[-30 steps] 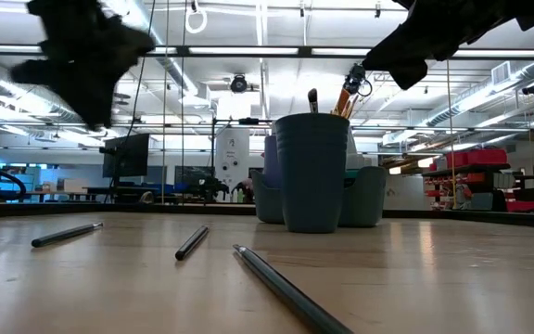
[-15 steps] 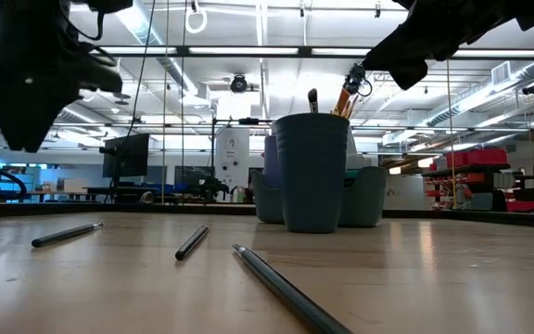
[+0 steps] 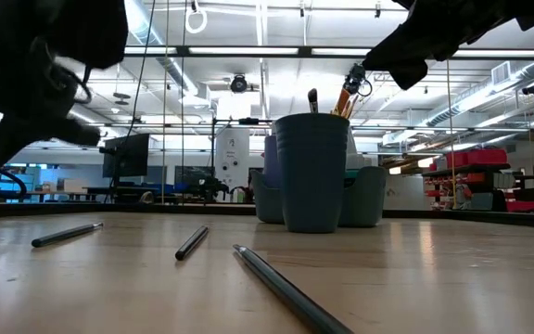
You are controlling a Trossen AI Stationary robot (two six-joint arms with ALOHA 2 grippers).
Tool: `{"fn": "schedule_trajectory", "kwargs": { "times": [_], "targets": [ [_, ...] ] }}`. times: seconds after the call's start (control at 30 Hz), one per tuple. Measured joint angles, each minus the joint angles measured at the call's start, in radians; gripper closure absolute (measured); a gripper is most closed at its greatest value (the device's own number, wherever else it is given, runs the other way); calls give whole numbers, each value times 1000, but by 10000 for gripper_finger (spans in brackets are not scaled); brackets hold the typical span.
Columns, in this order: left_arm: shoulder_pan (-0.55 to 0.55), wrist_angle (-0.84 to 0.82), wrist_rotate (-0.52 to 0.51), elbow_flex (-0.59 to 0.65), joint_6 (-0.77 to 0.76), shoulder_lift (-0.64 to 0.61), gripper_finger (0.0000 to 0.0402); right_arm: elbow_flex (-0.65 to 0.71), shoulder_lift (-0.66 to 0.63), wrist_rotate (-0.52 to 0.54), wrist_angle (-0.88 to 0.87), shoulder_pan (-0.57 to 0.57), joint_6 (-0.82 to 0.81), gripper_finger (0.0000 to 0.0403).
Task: Pick & Place Paint Supplies
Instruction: Put the silver paint brush into the blue cup
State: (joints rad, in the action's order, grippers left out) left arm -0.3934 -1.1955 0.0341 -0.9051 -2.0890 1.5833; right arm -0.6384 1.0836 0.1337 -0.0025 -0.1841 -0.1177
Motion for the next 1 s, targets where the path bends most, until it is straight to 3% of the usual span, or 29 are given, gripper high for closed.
{"fn": "schedule_trajectory", "kwargs": {
  "times": [0.17,0.37,0.47,0.6,0.77,0.9,1.0],
  "targets": [
    [-5,85,24,105,-8,-30,315,0,0,0,0,0,4,331],
    [-4,319,-91,259,-19,-125,314,0,0,0,1,0,22,331],
    [-5,367,-97,308,-68,-165,314,0,0,0,2,0,22,331],
    [-9,374,-120,315,-46,-190,315,0,0,0,2,0,22,331],
    [-5,337,-304,257,88,-206,315,0,0,0,3,0,22,331],
    [-20,152,-225,183,67,-204,315,0,0,0,4,0,23,331],
    [-45,115,-138,159,17,-203,315,0,0,0,1,0,23,331]
  ]
}}
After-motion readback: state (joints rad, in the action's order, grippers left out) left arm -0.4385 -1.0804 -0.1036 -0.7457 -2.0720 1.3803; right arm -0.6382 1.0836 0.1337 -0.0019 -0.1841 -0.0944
